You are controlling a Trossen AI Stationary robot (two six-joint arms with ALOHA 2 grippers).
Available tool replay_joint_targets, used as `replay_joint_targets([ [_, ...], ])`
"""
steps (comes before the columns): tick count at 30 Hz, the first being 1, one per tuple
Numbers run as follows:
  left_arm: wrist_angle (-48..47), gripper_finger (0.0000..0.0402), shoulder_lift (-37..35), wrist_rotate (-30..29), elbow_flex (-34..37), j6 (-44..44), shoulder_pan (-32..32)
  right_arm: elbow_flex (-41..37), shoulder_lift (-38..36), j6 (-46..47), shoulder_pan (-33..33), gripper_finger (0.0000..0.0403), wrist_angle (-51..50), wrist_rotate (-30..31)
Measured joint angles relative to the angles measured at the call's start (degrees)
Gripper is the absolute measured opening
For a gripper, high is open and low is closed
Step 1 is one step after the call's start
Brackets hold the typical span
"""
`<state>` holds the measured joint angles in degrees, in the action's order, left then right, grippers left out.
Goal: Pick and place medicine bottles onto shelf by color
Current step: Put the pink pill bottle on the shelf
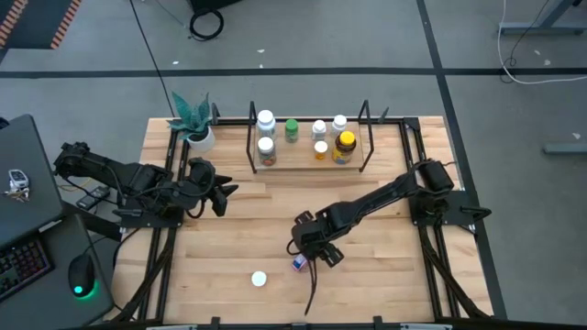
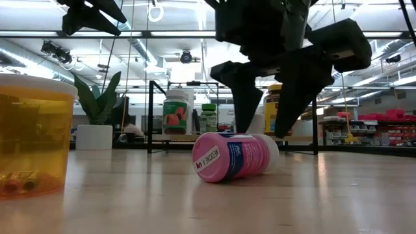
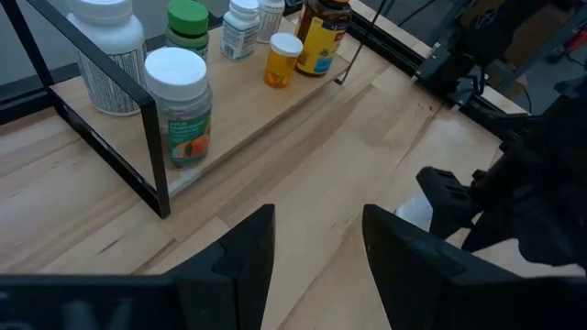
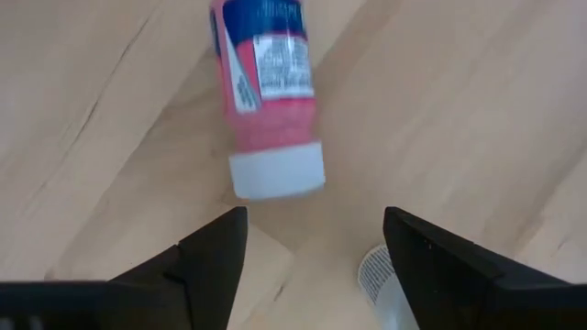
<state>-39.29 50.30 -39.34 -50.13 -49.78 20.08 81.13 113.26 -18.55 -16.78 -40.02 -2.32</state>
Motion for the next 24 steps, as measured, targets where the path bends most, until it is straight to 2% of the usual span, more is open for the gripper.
replay_joint_targets([
  [11, 0.01, 0.0174, 0.0, -0.01, 0.0, 1.18, 0.0, 0.07, -5.09, 1.09, -0.76, 0.0253, -2.36, 1.46],
  [16, 0.09, 0.0174, 0.0, -0.01, 0.0, 1.12, 0.0, -0.31, -4.31, 2.4, -2.03, 0.0251, -3.5, -0.3],
  [24, 0.28, 0.0174, -0.04, 0.01, 0.0, 0.92, 0.02, -2.91, -2.81, 4.53, -5.26, 0.0263, 5.08, 1.1],
])
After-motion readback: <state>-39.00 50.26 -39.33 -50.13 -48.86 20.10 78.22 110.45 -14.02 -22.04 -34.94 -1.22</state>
